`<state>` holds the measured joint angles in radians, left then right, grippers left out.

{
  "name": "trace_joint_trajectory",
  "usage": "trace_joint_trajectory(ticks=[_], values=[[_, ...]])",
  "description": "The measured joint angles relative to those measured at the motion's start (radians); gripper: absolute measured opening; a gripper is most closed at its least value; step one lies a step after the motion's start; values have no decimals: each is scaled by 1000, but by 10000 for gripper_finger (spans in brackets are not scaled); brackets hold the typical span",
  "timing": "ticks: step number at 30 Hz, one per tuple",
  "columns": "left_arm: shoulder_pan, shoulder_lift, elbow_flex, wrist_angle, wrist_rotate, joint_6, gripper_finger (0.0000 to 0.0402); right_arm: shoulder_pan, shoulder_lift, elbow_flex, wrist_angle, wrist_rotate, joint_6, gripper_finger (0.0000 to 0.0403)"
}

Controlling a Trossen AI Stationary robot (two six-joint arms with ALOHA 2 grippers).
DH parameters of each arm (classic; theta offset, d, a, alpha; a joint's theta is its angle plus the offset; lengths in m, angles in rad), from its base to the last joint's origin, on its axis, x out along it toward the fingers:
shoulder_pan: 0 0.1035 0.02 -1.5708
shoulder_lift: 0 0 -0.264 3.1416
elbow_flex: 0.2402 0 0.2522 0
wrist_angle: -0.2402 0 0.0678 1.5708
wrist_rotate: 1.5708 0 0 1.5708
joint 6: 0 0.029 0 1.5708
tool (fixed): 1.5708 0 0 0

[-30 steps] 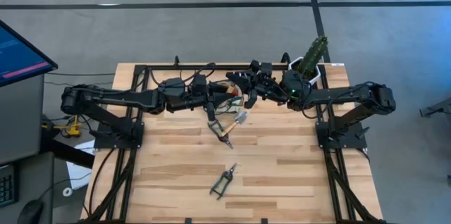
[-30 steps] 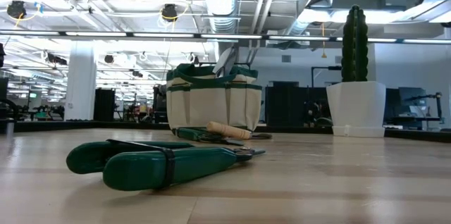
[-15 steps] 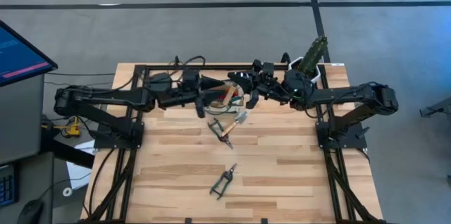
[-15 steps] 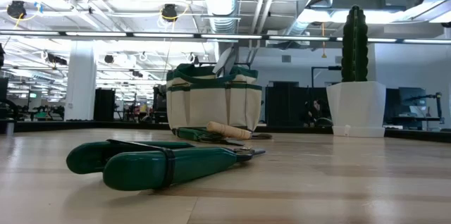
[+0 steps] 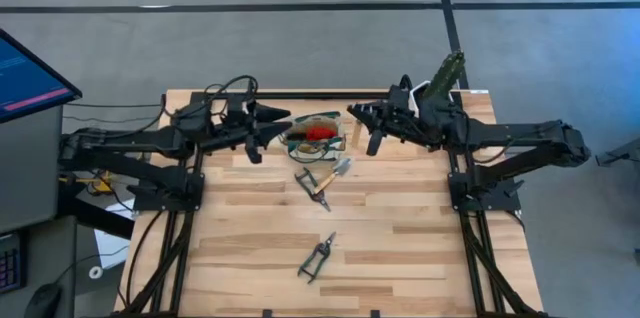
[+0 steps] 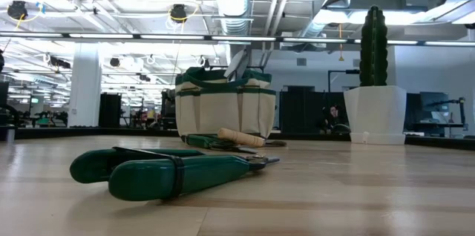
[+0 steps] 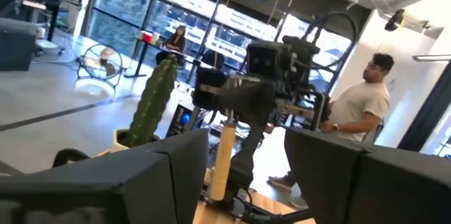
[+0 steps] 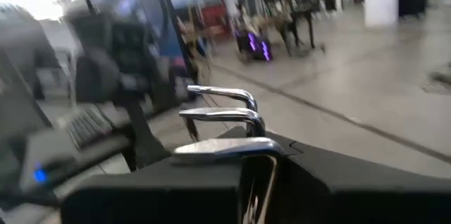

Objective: Pick & Place Garden tools in Gardening bag
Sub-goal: Put the brown hand rake into the brown gardening bag

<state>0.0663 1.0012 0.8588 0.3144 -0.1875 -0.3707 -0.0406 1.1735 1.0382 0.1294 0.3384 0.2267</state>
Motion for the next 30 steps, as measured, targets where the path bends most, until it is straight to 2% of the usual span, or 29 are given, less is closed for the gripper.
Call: trace_joint_trajectory(ticks=[5, 9, 17, 22, 30], values=[[8, -43, -33, -4, -2, 0, 171, 24, -3, -1, -102, 33, -1, 0], [8, -53, -33, -1, -4, 0, 171, 21, -3, -69, -50, 33, 31, 0], [8, -53, -33, 0, -3, 0, 171, 13, -55, -313, 228, 38, 111, 0], [8, -53, -33, 0, -3, 0, 170, 7, -57, -444, 353, 97, 165, 0], [8, -53, -33, 0, -3, 0, 168, -41, 42, -505, 499, 101, 194, 0]])
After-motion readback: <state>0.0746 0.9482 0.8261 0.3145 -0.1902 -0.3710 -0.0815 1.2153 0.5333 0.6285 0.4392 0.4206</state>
